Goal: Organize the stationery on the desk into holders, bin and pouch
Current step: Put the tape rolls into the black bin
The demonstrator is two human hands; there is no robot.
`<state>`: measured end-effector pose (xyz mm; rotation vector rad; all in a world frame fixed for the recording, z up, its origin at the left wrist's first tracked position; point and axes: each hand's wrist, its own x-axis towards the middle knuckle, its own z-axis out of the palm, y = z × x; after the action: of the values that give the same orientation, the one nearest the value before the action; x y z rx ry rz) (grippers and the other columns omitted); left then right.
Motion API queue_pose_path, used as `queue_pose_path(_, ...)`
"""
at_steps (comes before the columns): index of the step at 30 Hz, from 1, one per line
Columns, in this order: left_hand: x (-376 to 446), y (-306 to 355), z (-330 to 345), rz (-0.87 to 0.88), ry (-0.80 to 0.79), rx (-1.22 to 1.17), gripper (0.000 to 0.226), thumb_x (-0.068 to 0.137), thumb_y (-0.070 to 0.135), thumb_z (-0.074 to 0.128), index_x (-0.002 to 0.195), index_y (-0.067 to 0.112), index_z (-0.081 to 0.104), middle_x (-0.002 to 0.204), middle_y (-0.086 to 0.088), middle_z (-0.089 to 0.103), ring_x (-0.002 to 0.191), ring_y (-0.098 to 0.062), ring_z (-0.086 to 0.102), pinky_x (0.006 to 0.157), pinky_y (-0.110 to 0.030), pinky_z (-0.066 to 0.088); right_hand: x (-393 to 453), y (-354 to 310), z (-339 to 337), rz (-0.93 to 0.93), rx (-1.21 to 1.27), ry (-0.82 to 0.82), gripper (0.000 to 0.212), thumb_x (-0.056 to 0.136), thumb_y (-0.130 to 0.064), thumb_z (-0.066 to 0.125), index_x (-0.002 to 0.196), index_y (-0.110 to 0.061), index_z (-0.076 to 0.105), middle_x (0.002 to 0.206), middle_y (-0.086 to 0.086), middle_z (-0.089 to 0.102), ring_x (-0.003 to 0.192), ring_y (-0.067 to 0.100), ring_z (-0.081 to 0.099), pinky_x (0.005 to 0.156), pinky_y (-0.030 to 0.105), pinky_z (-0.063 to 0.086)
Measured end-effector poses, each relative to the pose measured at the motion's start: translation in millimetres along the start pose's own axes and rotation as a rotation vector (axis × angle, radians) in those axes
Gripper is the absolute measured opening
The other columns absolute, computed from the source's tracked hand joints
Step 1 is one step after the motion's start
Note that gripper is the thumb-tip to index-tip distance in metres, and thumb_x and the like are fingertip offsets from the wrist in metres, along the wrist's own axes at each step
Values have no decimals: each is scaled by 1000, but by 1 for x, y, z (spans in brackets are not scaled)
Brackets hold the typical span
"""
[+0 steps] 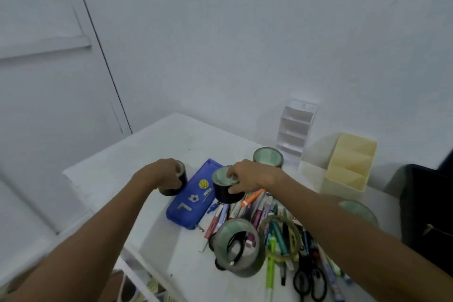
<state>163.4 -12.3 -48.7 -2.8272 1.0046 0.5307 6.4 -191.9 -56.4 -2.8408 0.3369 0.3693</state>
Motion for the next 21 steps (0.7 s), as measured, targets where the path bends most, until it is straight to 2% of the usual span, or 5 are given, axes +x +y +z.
queue_pose_path(4,0,-9,29,-59,107,-84,41,86,22,58,126,13,56,127,-11,58,112,-27,58,86,-30,47,-3,-2,14,-8,-10,68,32,90,-24,62,118,-9,62,119,14,64,103,31,62,87,38,50)
queue_pose_path(6,-3,-10,37,-105,176,-123,40,88,23,56,127,13,56,129,-11,57,116,-29,55,94,-34,44,-6,-3,19,-1,27,139,22,90,-20,61,107,-6,66,108,16,67,93,32,64,81,38,52)
queue_pose_path(12,-28,15,6,-61,458,-179,23,88,16,54,108,9,63,112,-14,64,102,-32,60,77,-33,44,-39,3,1,12,141,333,16,90,-14,59,97,-3,68,92,17,69,82,31,66,73,37,53)
queue_pose_path(16,-63,83,-40,159,627,-150,19,86,10,53,102,8,64,101,-18,63,95,-36,59,70,-32,39,-92,26,-31,24,143,478,21,89,-17,60,107,-9,69,104,15,67,93,29,63,81,36,51)
queue_pose_path(21,-99,206,-65,445,679,-138,17,86,10,53,97,11,66,87,-14,58,81,-32,56,64,-33,42,-194,87,-61,197,164,638,22,89,-16,61,107,-9,69,104,13,69,95,28,63,83,37,52)
